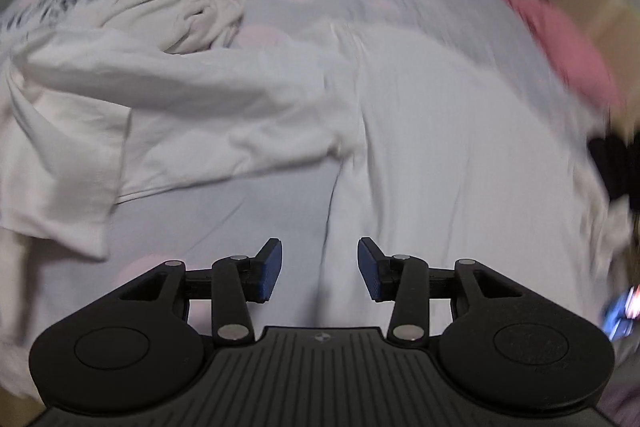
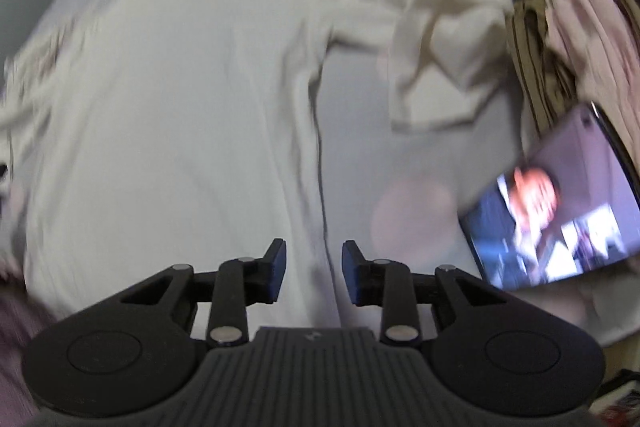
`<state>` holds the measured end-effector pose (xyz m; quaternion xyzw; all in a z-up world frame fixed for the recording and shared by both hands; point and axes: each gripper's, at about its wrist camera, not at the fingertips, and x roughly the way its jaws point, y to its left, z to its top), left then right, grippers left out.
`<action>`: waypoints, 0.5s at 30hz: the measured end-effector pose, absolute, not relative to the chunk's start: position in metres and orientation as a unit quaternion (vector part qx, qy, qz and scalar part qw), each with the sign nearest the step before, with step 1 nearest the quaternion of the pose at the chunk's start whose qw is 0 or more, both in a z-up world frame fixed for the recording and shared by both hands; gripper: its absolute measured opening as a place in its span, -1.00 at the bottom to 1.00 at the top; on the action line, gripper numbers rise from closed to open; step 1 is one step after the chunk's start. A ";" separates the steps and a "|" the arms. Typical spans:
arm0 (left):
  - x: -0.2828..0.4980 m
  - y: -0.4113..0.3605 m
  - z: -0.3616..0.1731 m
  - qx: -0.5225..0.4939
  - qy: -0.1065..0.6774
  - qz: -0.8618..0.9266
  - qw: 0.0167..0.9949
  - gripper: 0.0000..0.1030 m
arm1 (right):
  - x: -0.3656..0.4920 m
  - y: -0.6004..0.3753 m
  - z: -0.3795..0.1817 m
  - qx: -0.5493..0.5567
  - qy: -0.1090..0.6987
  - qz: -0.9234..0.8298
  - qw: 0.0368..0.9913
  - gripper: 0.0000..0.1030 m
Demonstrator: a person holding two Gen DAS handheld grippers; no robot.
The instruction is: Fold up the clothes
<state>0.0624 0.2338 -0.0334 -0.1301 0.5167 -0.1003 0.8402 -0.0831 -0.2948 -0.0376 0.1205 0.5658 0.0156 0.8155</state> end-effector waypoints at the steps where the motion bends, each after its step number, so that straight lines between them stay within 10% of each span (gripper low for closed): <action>1: 0.070 0.233 -0.037 -0.150 0.514 -0.093 0.840 -0.23 | -0.076 -0.295 -0.038 0.131 0.555 0.011 0.821 -0.34; 15: 0.147 0.226 -0.086 -0.289 0.478 -0.005 0.829 -0.23 | 0.050 -0.335 -0.066 0.325 0.470 -0.072 0.818 -0.33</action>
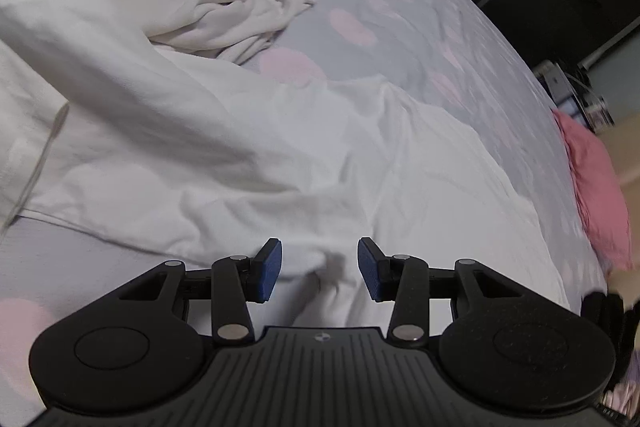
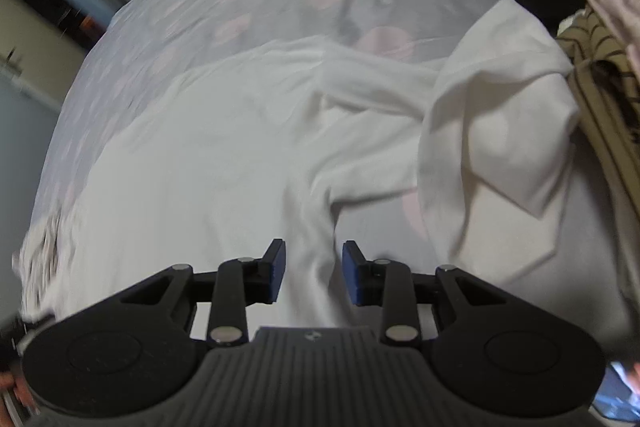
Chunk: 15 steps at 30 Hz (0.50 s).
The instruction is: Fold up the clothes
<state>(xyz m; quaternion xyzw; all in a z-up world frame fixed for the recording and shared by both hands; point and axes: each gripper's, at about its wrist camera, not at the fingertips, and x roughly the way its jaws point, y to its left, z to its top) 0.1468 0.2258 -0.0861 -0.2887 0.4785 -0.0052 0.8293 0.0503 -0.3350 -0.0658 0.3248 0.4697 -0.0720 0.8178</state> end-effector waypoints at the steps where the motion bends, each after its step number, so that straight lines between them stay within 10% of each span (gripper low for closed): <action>1: 0.149 0.227 -0.090 -0.296 0.477 0.002 0.828 -0.23 | 0.055 -0.339 -0.071 0.340 0.465 -0.080 0.814 -0.32; 8: 0.160 0.245 -0.103 -0.341 0.450 0.060 0.823 -0.38 | 0.076 -0.361 -0.104 0.427 0.434 -0.126 0.783 -0.38; 11: 0.164 0.242 -0.104 -0.311 0.458 0.067 0.830 -0.75 | 0.081 -0.360 -0.104 0.406 0.437 -0.145 0.790 -0.91; 15: 0.165 0.234 -0.100 -0.253 0.470 0.081 0.842 -1.00 | 0.079 -0.359 -0.098 0.379 0.430 -0.153 0.805 -0.94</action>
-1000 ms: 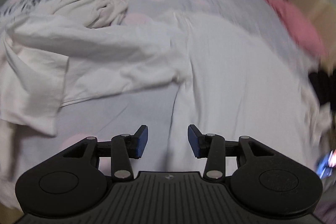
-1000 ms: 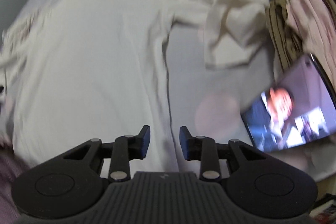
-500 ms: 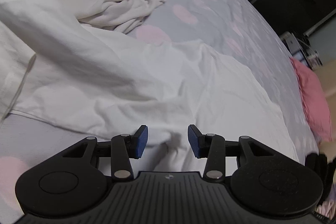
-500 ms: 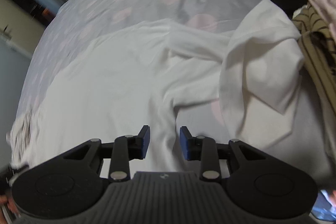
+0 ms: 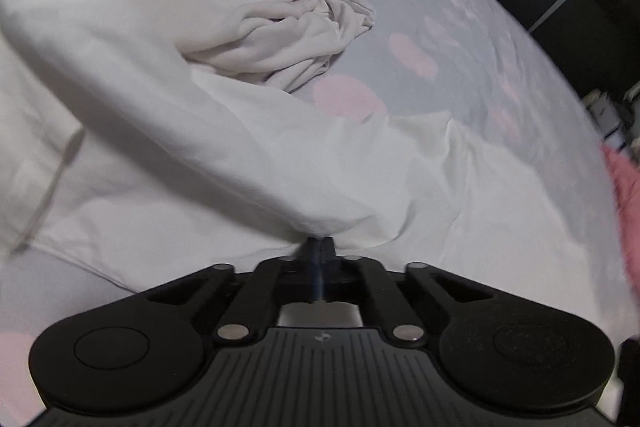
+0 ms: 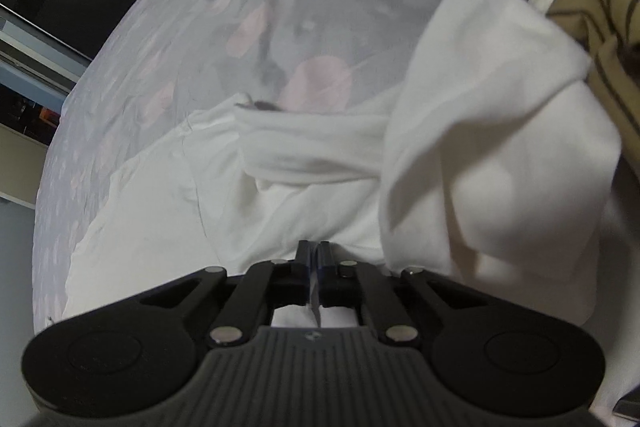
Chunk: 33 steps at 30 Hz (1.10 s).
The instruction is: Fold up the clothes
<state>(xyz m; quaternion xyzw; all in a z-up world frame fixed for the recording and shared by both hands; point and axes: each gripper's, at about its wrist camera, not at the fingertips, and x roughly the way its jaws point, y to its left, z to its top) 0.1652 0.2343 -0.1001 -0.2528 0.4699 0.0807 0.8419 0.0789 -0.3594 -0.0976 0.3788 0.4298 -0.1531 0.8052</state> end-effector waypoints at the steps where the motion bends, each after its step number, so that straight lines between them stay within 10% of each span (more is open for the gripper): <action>1: 0.163 0.236 -0.097 -0.250 0.466 0.087 0.844 -1.00 | 0.080 -0.358 -0.098 0.369 0.430 -0.157 0.809 -0.94; 10: 0.140 0.240 -0.082 -0.261 0.483 0.019 0.835 -0.97 | 0.073 -0.367 -0.081 0.313 0.405 -0.194 0.837 -0.99; 17: 0.130 0.224 -0.086 -0.282 0.485 -0.009 0.827 -0.15 | 0.075 -0.349 -0.081 0.321 0.415 -0.147 0.838 -0.88; 20: 0.133 0.223 -0.090 -0.293 0.484 -0.002 0.825 -0.10 | 0.078 -0.342 -0.082 0.323 0.417 -0.131 0.839 -0.33; 29: 0.139 0.231 -0.108 -0.387 0.482 0.023 0.786 -0.14 | 0.073 -0.343 -0.089 0.350 0.426 -0.127 0.825 -0.24; 33: 0.147 0.243 -0.112 -0.390 0.469 0.038 0.791 -0.64 | 0.069 -0.350 -0.093 0.372 0.428 -0.136 0.812 -0.27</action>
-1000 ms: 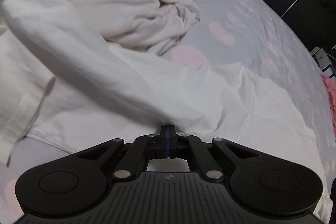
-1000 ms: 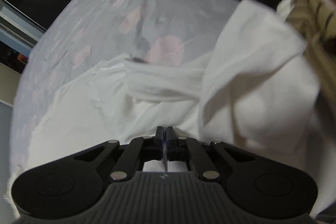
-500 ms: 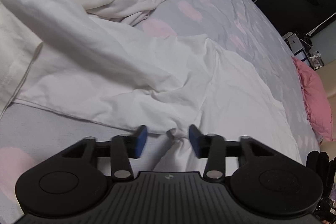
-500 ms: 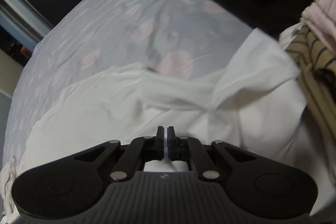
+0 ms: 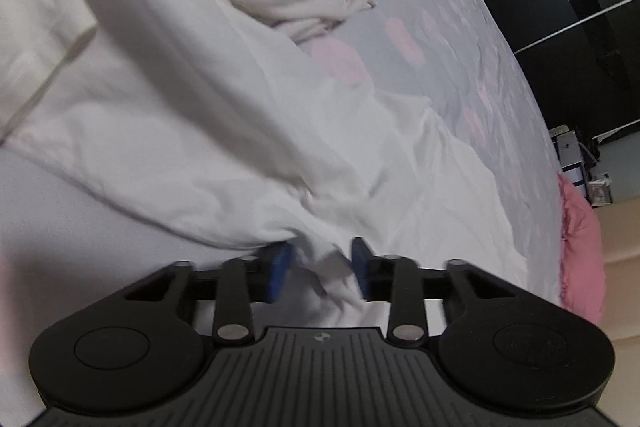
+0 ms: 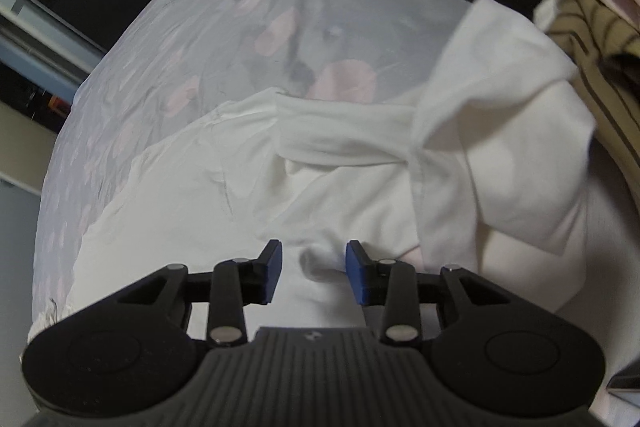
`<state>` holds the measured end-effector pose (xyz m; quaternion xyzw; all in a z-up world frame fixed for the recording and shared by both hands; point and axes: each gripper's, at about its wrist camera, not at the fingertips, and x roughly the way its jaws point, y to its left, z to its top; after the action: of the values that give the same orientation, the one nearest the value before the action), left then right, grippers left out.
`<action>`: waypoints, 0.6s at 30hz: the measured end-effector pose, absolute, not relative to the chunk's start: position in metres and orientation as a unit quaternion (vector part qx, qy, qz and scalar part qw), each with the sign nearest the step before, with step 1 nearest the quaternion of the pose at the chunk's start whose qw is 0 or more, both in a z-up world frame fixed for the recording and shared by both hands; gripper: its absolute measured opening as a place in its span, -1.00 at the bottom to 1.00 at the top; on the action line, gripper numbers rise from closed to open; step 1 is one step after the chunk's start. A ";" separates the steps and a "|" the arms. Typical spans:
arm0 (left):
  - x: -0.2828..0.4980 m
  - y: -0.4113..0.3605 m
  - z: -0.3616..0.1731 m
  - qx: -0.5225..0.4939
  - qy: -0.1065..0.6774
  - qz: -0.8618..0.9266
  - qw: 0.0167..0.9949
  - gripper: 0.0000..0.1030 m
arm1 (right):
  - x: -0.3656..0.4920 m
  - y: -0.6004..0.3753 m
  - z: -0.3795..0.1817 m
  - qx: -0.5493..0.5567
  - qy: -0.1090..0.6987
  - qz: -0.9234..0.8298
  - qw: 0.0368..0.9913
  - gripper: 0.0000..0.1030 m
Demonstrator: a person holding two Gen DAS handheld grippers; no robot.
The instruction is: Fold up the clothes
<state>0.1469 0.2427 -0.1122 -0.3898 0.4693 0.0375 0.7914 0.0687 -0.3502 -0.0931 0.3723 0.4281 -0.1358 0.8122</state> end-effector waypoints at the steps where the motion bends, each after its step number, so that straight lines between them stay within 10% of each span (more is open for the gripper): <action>1: 0.148 0.245 -0.113 -0.388 0.468 0.040 0.793 -0.68 | 0.069 -0.352 -0.095 0.372 0.431 -0.144 0.809 -0.27; 10: 0.154 0.250 -0.111 -0.374 0.461 0.041 0.804 -0.88 | 0.058 -0.368 -0.111 0.454 0.424 -0.180 0.763 -0.18; 15: 0.156 0.251 -0.092 -0.340 0.426 0.038 0.837 -0.98 | 0.062 -0.374 -0.107 0.433 0.393 -0.189 0.789 -0.89; 18: 0.159 0.251 -0.082 -0.321 0.412 0.036 0.852 -0.98 | 0.065 -0.371 -0.094 0.393 0.371 -0.196 0.818 -0.93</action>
<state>0.1586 0.2513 -0.0817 -0.3207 0.4121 0.0358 0.8521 0.0651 -0.3707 -0.0941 0.3930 0.3714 -0.1958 0.8181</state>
